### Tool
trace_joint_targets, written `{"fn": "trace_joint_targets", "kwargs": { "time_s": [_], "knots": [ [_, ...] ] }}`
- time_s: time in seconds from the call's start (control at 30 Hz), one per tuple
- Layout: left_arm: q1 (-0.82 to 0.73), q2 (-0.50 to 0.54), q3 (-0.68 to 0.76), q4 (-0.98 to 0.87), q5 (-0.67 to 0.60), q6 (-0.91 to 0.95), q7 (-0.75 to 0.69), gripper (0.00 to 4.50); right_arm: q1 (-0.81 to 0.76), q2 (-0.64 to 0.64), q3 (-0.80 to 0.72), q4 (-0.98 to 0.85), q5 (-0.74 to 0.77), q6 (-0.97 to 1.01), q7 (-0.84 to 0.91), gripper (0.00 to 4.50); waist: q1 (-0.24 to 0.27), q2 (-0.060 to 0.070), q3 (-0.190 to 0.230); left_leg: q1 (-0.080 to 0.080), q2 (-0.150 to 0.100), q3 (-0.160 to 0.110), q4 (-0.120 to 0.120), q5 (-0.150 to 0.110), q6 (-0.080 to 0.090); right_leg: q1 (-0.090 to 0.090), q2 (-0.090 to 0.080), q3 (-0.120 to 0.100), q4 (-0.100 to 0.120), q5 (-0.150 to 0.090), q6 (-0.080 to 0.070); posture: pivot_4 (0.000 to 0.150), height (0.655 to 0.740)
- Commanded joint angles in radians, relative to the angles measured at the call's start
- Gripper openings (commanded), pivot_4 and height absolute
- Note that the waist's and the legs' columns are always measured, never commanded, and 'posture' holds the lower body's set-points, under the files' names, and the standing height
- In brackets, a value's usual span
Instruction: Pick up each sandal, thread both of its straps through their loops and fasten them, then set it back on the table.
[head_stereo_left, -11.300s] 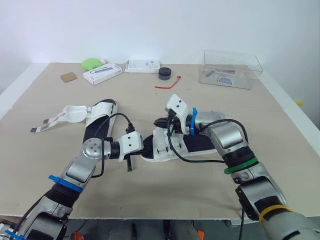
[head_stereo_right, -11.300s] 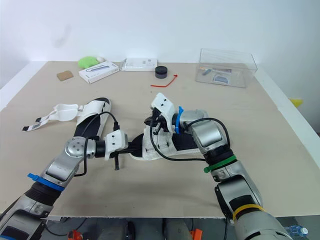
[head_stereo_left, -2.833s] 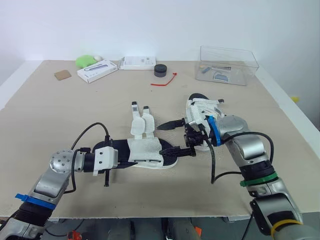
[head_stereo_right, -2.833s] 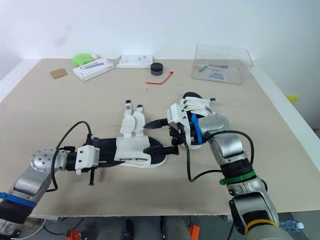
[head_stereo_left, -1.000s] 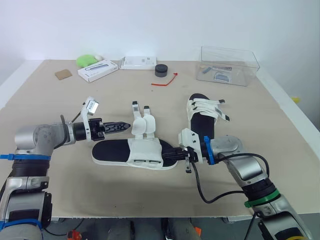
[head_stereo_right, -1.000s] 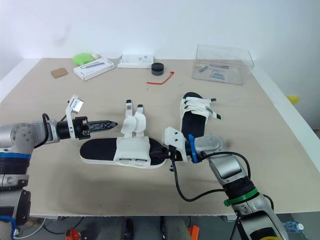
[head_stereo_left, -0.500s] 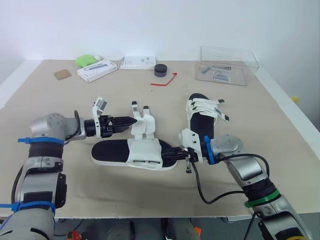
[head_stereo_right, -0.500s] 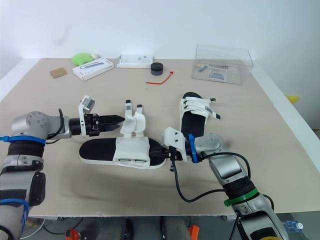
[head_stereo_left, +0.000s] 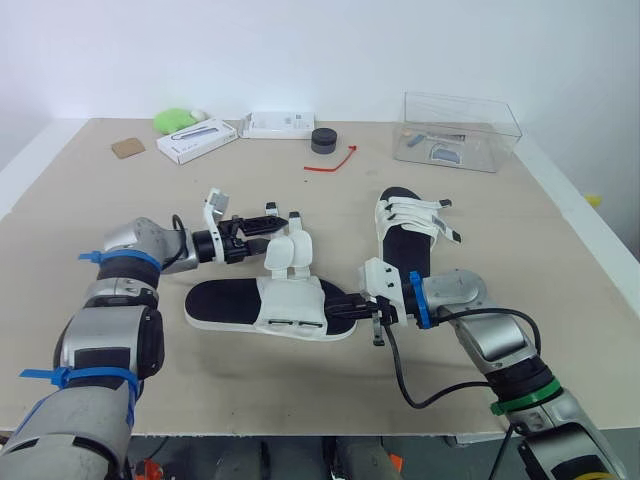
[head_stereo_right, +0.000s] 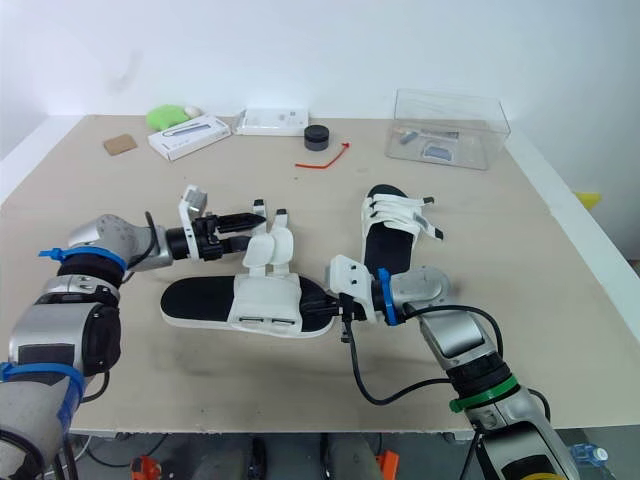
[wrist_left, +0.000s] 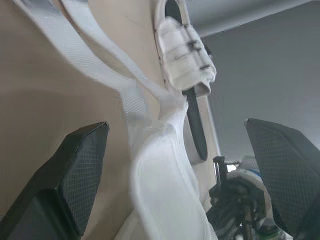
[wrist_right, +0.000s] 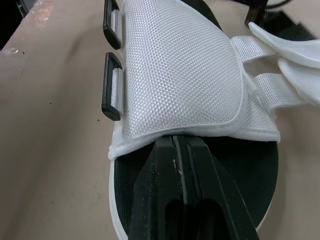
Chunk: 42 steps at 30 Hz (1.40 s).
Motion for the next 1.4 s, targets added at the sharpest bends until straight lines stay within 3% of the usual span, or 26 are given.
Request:
{"fn": "trace_joint_targets", "kwargs": {
  "time_s": [0.03, 0.3, 0.43, 0.53, 0.6, 0.8, 1.1, 1.27, 1.4],
  "knots": [
    [-0.044, 0.003, 0.028, 0.026, 0.019, -0.023, -0.021, 4.5, -0.01, -0.005, -0.012, -0.026, 0.001, -0.017, 0.001, 0.08, -0.003, 0.0, 0.0, 0.0, 0.0, 0.0, 0.0, 0.0, 0.0, 0.0, 0.0, 0.0, 0.0, 0.0, 0.0, 0.15, 0.74],
    [-0.069, -0.01, 0.112, 0.112, 0.044, -0.137, 0.041, 4.5, -0.009, -0.005, -0.008, -0.032, -0.002, -0.02, 0.001, 0.08, -0.002, 0.0, 0.0, 0.0, 0.0, -0.002, 0.0, 0.0, 0.0, 0.0, 0.0, -0.001, 0.0, 0.0, 0.0, 0.15, 0.74],
    [-0.073, -0.029, 0.115, 0.123, 0.069, -0.167, 0.045, 2.9, -0.016, -0.004, -0.008, -0.025, -0.006, -0.025, 0.001, 0.0, -0.002, 0.0, 0.0, 0.0, 0.0, -0.002, 0.0, 0.0, 0.0, 0.0, 0.0, -0.001, 0.0, 0.0, 0.0, 0.15, 0.74],
    [-0.078, -0.04, 0.126, 0.132, 0.076, -0.177, 0.047, 2.9, -0.016, -0.003, -0.01, -0.025, -0.008, -0.026, 0.001, 0.0, -0.002, 0.0, 0.0, -0.001, 0.0, -0.002, 0.0, 0.0, 0.0, 0.0, 0.0, -0.001, 0.0, 0.0, 0.0, 0.15, 0.74],
    [-0.084, -0.045, 0.136, 0.139, 0.081, -0.183, 0.052, 2.45, -0.016, -0.003, -0.009, -0.025, -0.009, -0.028, 0.001, 0.0, -0.002, 0.0, 0.0, -0.001, 0.0, -0.002, 0.0, 0.0, 0.0, 0.0, 0.0, -0.001, 0.0, 0.0, 0.0, 0.15, 0.74],
    [-0.095, -0.056, 0.147, 0.15, 0.097, -0.191, 0.06, 0.17, -0.014, -0.006, -0.01, -0.029, -0.011, -0.028, 0.001, 0.0, -0.001, 0.0, 0.0, -0.001, 0.0, -0.002, 0.0, 0.0, 0.0, 0.0, 0.0, -0.001, 0.0, 0.0, 0.0, 0.15, 0.74],
    [-0.094, -0.054, 0.182, 0.166, 0.117, -0.277, 0.114, 0.07, -0.011, -0.007, -0.009, -0.032, -0.015, -0.031, 0.001, 0.0, -0.001, 0.0, 0.0, -0.001, 0.0, -0.002, 0.001, 0.0, 0.0, 0.0, 0.0, -0.002, 0.001, 0.0, 0.0, 0.15, 0.74],
    [-0.095, -0.059, 0.109, 0.098, 0.172, -0.339, -0.013, 0.07, -0.012, -0.007, -0.008, -0.03, -0.018, -0.034, 0.003, 0.0, 0.0, 0.0, 0.0, -0.001, 0.0, -0.002, 0.001, 0.0, -0.001, 0.0, 0.0, -0.002, 0.001, 0.0, 0.0, 0.15, 0.74],
    [-0.014, -0.062, -0.006, -0.11, 0.222, -0.425, -0.153, 0.07, -0.015, -0.005, -0.007, -0.028, -0.02, -0.031, 0.001, 0.0, -0.001, 0.0, 0.0, -0.001, 0.0, -0.002, 0.001, 0.0, -0.001, 0.0, 0.0, -0.002, 0.001, 0.0, 0.0, 0.15, 0.74]
  ]
}}
